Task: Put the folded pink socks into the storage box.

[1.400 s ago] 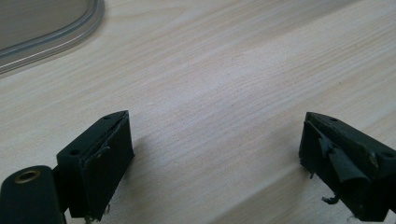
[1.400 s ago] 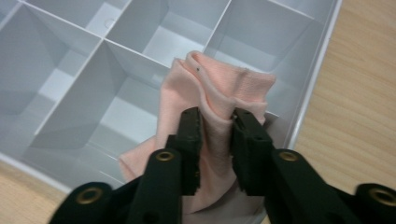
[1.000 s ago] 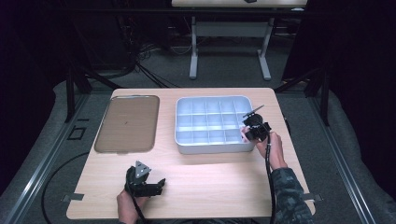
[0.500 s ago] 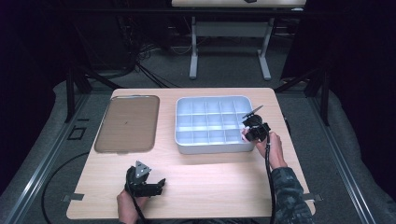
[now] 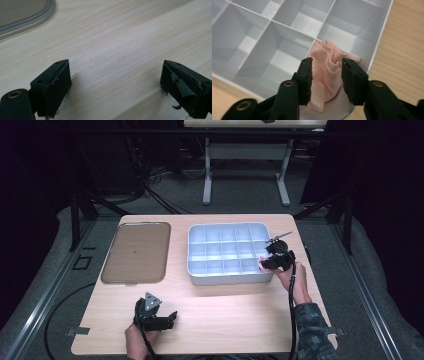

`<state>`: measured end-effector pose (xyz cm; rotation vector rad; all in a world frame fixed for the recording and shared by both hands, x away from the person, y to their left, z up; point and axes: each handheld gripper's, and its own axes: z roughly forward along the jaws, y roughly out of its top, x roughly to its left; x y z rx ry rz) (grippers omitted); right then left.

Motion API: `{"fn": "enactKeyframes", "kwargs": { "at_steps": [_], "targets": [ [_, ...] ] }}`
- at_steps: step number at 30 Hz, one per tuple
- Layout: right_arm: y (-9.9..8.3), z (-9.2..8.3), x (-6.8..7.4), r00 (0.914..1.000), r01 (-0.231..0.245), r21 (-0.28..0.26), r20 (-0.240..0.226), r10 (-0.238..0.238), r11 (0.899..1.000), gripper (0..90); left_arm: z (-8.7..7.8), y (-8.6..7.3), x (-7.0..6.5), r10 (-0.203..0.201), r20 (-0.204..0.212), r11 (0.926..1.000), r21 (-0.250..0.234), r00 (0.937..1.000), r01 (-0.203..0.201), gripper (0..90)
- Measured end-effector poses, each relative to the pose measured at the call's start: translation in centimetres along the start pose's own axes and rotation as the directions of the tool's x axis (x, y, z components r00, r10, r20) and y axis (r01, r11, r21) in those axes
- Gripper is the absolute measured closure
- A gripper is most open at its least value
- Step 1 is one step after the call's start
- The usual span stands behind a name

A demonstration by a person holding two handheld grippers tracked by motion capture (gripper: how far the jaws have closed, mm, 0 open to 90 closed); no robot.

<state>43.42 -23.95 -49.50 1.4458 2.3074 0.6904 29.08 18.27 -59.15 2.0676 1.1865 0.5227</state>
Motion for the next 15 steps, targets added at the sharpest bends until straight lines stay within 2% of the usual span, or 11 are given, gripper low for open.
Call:
{"fn": "enactKeyframes", "kwargs": {
  "at_steps": [5, 8, 11, 15],
  "targets": [
    [-0.5, -2.7, 0.5, 0.9987, -0.005, -0.081, -0.050, 0.001, 0.997, 35.3, 0.0, 0.0, 0.0, 0.000, 0.000, 1.0000, 0.000, 1.0000, 0.000, 9.5],
    [-1.0, -4.3, 1.1, 0.9983, 0.006, -0.131, -0.057, -0.014, 0.991, 23.5, 0.0, 0.0, 0.0, 0.000, 0.000, 1.0000, 0.000, 1.0000, 0.000, 9.5],
    [-1.6, -5.7, 1.7, 0.9978, 0.014, -0.171, -0.061, -0.024, 0.985, 15.9, 0.0, 0.0, 0.0, 0.000, 0.000, 1.0000, 0.000, 1.0000, 0.000, 9.5],
    [-2.8, -7.4, 2.6, 0.9975, 0.033, -0.222, -0.054, -0.046, 0.974, 13.3, 0.0, 0.0, 0.0, 0.000, 0.000, 1.0000, 0.000, 1.0000, 0.000, 9.5]
  ]
}}
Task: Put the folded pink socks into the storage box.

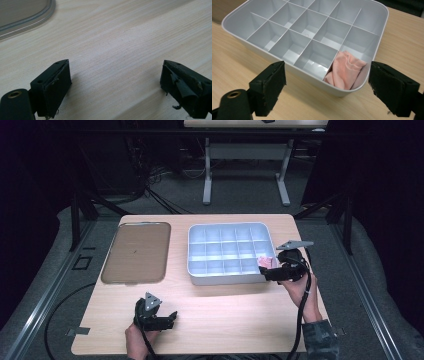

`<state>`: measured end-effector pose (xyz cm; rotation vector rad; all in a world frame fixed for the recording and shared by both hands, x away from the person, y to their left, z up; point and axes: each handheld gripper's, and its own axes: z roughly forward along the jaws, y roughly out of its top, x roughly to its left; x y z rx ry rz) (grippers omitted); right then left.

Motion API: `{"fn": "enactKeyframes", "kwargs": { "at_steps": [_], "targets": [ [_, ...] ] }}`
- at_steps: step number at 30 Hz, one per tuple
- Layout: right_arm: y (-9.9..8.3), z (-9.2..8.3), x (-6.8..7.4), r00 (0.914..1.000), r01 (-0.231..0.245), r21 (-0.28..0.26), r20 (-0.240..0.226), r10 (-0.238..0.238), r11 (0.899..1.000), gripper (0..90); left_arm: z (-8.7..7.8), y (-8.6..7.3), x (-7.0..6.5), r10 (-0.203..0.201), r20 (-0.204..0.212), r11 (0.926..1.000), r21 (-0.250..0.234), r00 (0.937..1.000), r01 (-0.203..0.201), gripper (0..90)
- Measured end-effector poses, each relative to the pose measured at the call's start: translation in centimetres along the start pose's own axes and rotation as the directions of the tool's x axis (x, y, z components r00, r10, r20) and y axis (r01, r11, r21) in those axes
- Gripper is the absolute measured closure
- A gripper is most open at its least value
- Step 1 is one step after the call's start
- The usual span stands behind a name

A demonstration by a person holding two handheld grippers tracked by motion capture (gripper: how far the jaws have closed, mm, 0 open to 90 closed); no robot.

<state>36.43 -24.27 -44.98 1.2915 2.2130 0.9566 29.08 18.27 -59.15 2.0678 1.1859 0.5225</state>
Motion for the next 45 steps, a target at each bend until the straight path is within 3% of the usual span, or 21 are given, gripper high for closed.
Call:
{"fn": "enactKeyframes", "kwargs": {
  "at_steps": [6, 13, 22, 24, 29, 32, 39, 45],
  "targets": [
    [-2.1, -1.4, 1.5, 0.9998, 0.019, -0.041, 0.006, -0.019, 0.999, 10.0, 0.0, 0.0, 0.0, 0.000, 0.000, 1.0000, 0.000, 1.0000, 0.000, 9.5],
    [-5.8, -1.3, 2.2, 0.9999, 0.016, -0.019, 0.005, -0.016, 1.000, 7.3, 0.0, 0.0, 0.0, 0.000, 0.000, 1.0000, 0.000, 1.0000, 0.000, 9.5],
    [-10.6, 1.0, 1.8, 0.9990, -0.045, 0.013, -0.003, 0.045, 0.999, 6.9, 0.0, 0.0, 0.0, 0.000, 0.000, 1.0000, 0.000, 1.0000, 0.000, 9.5],
    [-12.6, 2.0, 1.8, 0.9980, -0.061, 0.026, -0.016, 0.062, 0.998, 6.9, 0.0, 0.0, 0.0, -0.001, 0.000, 1.0000, -0.001, 1.0000, 0.001, 9.5],
    [-14.7, 3.1, 1.7, 0.9954, -0.095, 0.028, -0.010, 0.095, 0.995, 6.8, 0.0, 0.0, 0.0, -0.001, 0.000, 1.0000, -0.001, 1.0000, 0.001, 9.5],
    [-15.3, 3.5, 1.7, 0.9965, -0.084, 0.041, 0.010, 0.083, 0.996, 6.5, 0.0, 0.0, 0.0, 0.000, 0.000, 1.0000, 0.000, 1.0000, 0.000, 9.5],
    [-15.7, 3.7, 2.0, 0.9978, -0.049, 0.013, 0.046, 0.049, 0.999, 4.9, 0.0, 0.0, 0.0, 0.000, 0.000, 1.0000, -0.001, 1.0000, 0.000, 9.5],
    [-15.7, 3.8, 2.0, 0.9972, -0.055, 0.010, 0.051, 0.055, 0.998, 3.3, 0.0, 0.0, 0.0, -0.001, 0.001, 1.0000, -0.001, 1.0000, 0.001, 9.5]
  ]
}}
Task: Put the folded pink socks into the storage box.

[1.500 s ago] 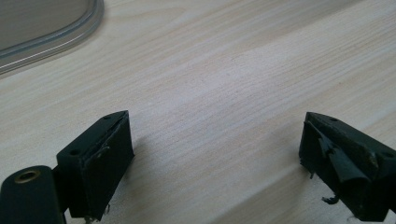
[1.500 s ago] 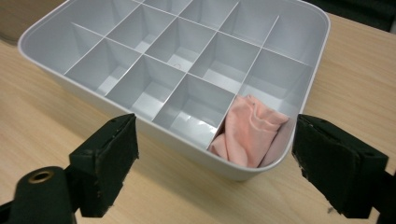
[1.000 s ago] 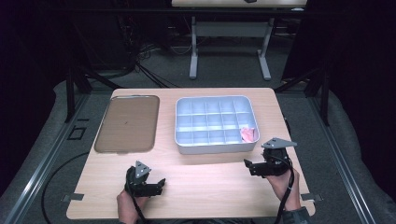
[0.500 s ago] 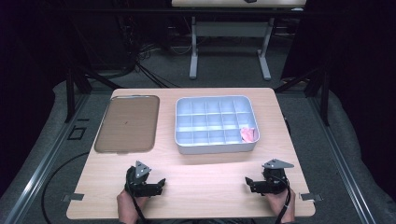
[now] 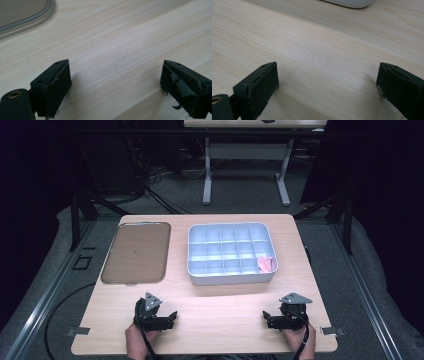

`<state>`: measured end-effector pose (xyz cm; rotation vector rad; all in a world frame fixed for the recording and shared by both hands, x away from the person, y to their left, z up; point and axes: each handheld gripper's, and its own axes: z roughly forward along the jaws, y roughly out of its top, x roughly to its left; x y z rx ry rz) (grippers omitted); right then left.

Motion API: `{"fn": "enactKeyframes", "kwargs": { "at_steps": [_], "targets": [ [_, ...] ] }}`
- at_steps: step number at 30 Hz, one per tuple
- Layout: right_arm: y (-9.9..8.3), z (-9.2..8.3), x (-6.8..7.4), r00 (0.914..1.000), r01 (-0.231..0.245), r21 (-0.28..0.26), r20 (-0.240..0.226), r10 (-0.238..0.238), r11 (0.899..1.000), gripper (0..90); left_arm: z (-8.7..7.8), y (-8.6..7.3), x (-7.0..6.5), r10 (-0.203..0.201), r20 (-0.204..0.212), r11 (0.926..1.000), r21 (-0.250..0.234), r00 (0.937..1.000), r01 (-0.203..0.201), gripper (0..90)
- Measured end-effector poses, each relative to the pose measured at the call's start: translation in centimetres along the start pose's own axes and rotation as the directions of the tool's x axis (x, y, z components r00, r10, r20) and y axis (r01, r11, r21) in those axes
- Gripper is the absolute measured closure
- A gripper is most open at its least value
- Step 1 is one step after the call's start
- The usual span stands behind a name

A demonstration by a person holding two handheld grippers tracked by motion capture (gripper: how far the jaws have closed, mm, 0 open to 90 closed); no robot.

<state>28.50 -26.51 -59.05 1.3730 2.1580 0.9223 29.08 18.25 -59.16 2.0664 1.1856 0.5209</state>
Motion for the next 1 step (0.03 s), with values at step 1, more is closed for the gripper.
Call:
{"fn": "enactKeyframes", "kwargs": {
  "at_steps": [1],
  "targets": [
    [0.04, -0.02, -0.01, 1.0000, 0.001, 0.007, 0.000, -0.001, 1.000, 2.9, 0.00, 0.00, 0.00, 0.000, 0.000, 1.0000, 0.000, 1.0000, 0.000, 9.5]
  ]
}}
